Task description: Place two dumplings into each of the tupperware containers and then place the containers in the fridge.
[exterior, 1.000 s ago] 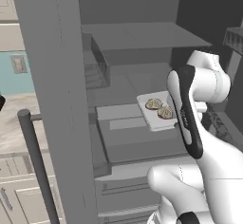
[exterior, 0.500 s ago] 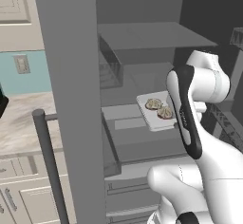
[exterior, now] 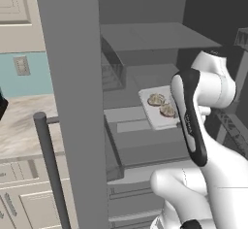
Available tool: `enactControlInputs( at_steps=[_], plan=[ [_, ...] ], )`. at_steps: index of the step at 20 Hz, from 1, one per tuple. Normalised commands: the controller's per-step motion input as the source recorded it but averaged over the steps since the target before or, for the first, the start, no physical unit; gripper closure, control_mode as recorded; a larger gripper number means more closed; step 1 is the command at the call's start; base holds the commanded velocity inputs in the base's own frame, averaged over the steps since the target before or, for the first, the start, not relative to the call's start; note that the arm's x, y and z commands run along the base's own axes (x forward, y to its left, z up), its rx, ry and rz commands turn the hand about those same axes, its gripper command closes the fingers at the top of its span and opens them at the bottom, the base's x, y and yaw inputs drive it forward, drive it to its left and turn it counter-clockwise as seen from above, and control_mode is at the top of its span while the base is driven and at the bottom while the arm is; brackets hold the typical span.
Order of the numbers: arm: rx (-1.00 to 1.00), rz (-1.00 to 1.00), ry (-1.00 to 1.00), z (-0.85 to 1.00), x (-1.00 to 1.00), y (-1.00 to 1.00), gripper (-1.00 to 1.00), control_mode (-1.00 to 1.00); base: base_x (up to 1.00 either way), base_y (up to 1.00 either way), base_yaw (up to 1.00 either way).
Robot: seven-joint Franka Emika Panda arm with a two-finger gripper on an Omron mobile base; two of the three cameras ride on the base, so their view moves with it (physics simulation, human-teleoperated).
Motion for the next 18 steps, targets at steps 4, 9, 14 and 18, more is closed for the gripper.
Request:
enactControlInputs(
  at_steps=[4, 9, 14, 18],
  plan=[
    [0.03, 0.0, -0.25, -0.02, 0.98, 0.0, 1.0, -1.0, 0.0, 0.0, 0.0],
    [0.04, 0.0, -0.09, -0.17, 1.0, 0.0, 1.0, -1.0, 0.0, 0.0, 0.0],
    [0.04, 0.0, 0.0, -0.19, 1.0, 0.0, 1.0, -1.0, 0.0, 0.0, 0.0],
    [0.02, 0.0, -0.03, -0.02, 0.99, 0.0, 1.0, -1.0, 0.0, 0.0, 0.0]
  ],
)
